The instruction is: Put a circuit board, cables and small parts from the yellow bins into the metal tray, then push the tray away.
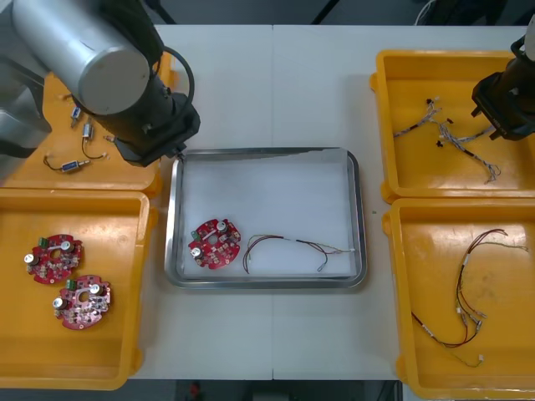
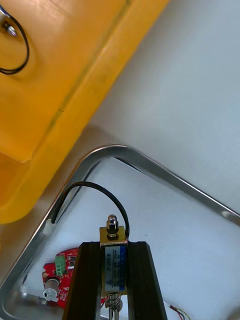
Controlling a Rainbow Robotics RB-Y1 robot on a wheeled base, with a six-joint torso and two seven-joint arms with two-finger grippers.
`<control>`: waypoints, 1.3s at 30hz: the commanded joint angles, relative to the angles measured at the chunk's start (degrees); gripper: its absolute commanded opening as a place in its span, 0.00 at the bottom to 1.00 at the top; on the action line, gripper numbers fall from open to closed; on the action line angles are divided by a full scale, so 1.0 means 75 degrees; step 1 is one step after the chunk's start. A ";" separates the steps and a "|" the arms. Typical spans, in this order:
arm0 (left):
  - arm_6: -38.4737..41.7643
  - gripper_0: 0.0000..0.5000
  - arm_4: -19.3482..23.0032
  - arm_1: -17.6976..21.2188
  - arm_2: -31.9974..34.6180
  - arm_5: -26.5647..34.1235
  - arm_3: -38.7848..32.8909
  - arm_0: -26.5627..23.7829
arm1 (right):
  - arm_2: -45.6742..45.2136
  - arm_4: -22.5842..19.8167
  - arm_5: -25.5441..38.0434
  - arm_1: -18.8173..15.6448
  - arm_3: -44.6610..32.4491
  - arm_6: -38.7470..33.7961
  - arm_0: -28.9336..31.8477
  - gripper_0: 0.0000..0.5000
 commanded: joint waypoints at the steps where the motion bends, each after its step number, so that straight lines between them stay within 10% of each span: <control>1: 0.0942 0.00 -0.0695 -0.0389 -0.0525 -0.0211 -0.0295 0.0156 | -0.0079 0.0112 -0.0360 0.0139 0.0277 -0.0063 -0.0378 1.00; 34: 0.1458 0.03 -0.2535 -0.1221 -0.1861 -0.1653 0.0514 0.0789 | -0.0219 -0.0240 -0.1192 0.0514 0.1402 0.0019 -0.0366 1.00; 38: 0.1469 0.12 -0.2535 -0.1221 -0.1873 -0.1653 0.0502 0.0789 | -0.0207 -0.0322 -0.1192 0.0514 0.1496 0.0030 -0.0366 1.00; 39: 0.1469 0.30 -0.2546 -0.1221 -0.1873 -0.1664 0.0502 0.0789 | -0.0207 -0.0334 -0.1180 0.0526 0.1531 0.0030 -0.0366 1.00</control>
